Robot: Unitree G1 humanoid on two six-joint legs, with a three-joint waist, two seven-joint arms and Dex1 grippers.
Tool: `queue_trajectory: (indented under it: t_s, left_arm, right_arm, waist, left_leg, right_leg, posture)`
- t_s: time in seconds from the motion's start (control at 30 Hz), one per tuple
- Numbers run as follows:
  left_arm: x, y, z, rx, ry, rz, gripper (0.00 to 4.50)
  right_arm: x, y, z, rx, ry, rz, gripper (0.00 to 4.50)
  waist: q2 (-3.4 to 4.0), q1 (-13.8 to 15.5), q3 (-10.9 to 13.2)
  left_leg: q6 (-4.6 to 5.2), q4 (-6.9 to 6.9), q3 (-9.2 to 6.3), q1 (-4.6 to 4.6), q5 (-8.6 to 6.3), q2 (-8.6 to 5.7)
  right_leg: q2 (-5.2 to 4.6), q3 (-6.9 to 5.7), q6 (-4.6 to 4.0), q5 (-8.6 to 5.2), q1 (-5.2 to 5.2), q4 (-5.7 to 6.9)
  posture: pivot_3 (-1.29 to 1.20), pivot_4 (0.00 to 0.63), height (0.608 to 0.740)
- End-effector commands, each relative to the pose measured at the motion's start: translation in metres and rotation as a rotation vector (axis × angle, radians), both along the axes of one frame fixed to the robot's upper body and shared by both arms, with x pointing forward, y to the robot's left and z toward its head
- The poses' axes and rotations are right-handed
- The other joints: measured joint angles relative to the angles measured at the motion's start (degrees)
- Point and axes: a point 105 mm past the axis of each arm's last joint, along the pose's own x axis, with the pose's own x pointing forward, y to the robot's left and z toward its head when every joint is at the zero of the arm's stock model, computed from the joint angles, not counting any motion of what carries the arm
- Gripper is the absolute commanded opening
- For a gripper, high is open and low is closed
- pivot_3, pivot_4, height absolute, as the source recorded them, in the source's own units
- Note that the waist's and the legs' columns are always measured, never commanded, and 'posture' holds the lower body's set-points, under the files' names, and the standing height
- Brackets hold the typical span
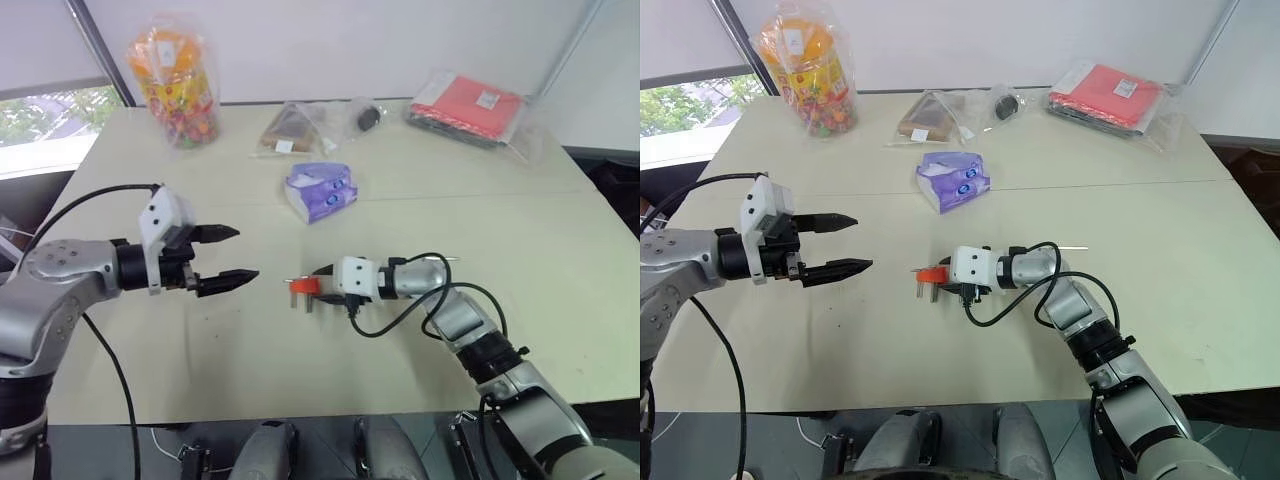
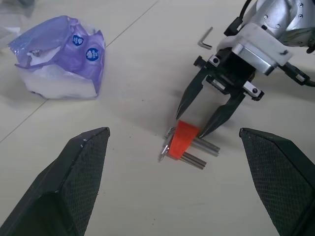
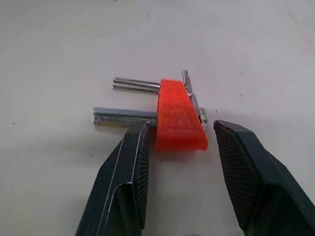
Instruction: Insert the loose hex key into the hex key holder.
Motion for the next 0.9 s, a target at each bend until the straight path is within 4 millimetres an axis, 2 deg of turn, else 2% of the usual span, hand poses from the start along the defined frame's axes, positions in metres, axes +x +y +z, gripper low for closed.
queue_trajectory:
  t_s: [0.03,0.33,0.53,0.67,0.8,0.9]
  left_arm:
    - [-0.003,-0.001,0.009,0.009,-0.042,-0.010,4.41]
    - [-0.004,-0.002,0.007,0.007,-0.047,-0.001,4.41]
    - [-0.006,-0.002,0.005,0.002,-0.050,0.013,4.41]
    - [-0.006,-0.002,0.004,-0.002,-0.048,0.018,4.50]
    - [-0.004,-0.003,0.002,-0.009,-0.044,0.016,4.50]
    - [-0.001,-0.005,0.004,-0.031,-0.039,0.005,4.50]
  right_arm:
    - [0.004,-0.001,-0.003,-0.020,0.067,0.009,2.13]
    - [0.014,-0.005,-0.017,-0.091,0.163,0.021,2.13]
    - [0.022,-0.008,-0.021,-0.114,0.155,0.018,2.13]
    - [0.024,-0.009,-0.018,-0.104,0.140,0.012,1.03]
    - [0.025,-0.011,-0.013,-0.093,0.102,0.010,1.03]
    - [0.031,-0.014,-0.003,-0.096,-0.010,-0.011,1.03]
  waist:
    - [0.00,0.0,0.0]
    - [-0.01,-0.2,0.0]
    - [-0.01,-0.1,-0.1]
    - [-0.01,-0.1,-0.1]
    - [-0.01,-0.1,-0.1]
    - [-0.01,0.0,-0.1]
  left_leg:
    - [0.00,0.00,0.00,0.00,0.00,0.00]
    - [-0.01,0.00,-0.01,0.15,0.00,0.01]
    - [-0.07,0.00,-0.03,0.23,0.04,0.02]
    - [-0.08,0.01,-0.05,0.23,0.05,0.03]
    - [-0.09,0.02,-0.06,0.22,0.05,0.03]
    - [-0.09,0.02,-0.06,0.22,0.05,0.03]
  right_leg:
    - [0.00,0.00,0.00,0.00,0.01,0.00]
    - [0.01,0.00,-0.01,0.00,0.14,0.01]
    - [0.03,0.00,-0.06,0.04,0.20,0.03]
    - [0.03,0.01,-0.07,0.04,0.21,0.05]
    - [0.04,0.00,-0.07,0.04,0.21,0.06]
    - [0.03,0.00,-0.07,0.04,0.21,0.07]
  posture:
    - [0.00,0.150,0.740]
    - [0.00,0.150,0.740]
    - [0.00,0.150,0.740]
    - [0.00,0.150,0.740]
    - [0.00,0.150,0.740]
    - [0.00,0.150,0.740]
